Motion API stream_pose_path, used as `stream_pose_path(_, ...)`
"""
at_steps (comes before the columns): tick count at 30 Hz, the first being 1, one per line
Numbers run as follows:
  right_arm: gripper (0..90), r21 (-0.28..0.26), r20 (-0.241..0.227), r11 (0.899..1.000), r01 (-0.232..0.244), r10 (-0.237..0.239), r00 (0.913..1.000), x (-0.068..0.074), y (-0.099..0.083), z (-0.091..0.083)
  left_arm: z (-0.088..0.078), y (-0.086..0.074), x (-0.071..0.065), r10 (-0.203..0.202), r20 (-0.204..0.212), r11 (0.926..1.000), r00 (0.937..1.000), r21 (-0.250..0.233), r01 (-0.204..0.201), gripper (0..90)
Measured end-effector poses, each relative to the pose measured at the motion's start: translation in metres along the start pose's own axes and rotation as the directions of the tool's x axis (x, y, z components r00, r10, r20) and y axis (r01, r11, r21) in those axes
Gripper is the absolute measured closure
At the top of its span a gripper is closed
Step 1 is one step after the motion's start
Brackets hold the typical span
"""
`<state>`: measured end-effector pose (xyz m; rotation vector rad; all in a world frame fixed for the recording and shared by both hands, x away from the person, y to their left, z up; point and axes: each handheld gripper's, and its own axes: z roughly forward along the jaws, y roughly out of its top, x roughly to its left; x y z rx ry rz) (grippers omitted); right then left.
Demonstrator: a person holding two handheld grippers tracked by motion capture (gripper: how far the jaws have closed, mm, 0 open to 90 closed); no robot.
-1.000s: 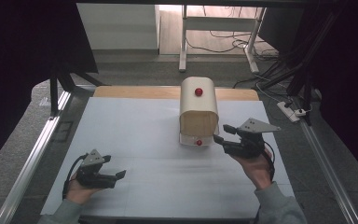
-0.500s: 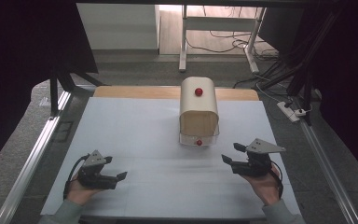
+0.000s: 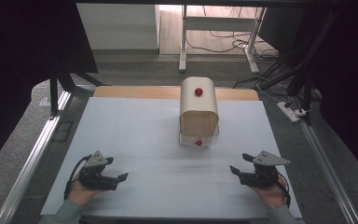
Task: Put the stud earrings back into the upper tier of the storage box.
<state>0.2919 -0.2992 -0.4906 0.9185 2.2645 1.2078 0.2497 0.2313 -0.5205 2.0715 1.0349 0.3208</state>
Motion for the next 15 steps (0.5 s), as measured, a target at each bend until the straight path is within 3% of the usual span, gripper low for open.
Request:
stream_pose_path(8, 28.3, 0.011, 0.001, 1.000, -0.025, 0.025, 0.9997, -0.0048, -0.0089, 0.0001, -0.0008, 0.0007, -0.0013, 0.009, -0.004, 0.9999, 0.9999, -0.005, -0.010, 12.2)
stream_pose_path(15, 27.7, 0.016, 0.004, 1.000, -0.013, 0.013, 0.9999, -0.0046, -0.0086, -0.0002, -0.0019, 0.0008, -0.0004, 0.008, -0.008, 0.9999, 0.9999, -0.010, -0.008, 12.3)
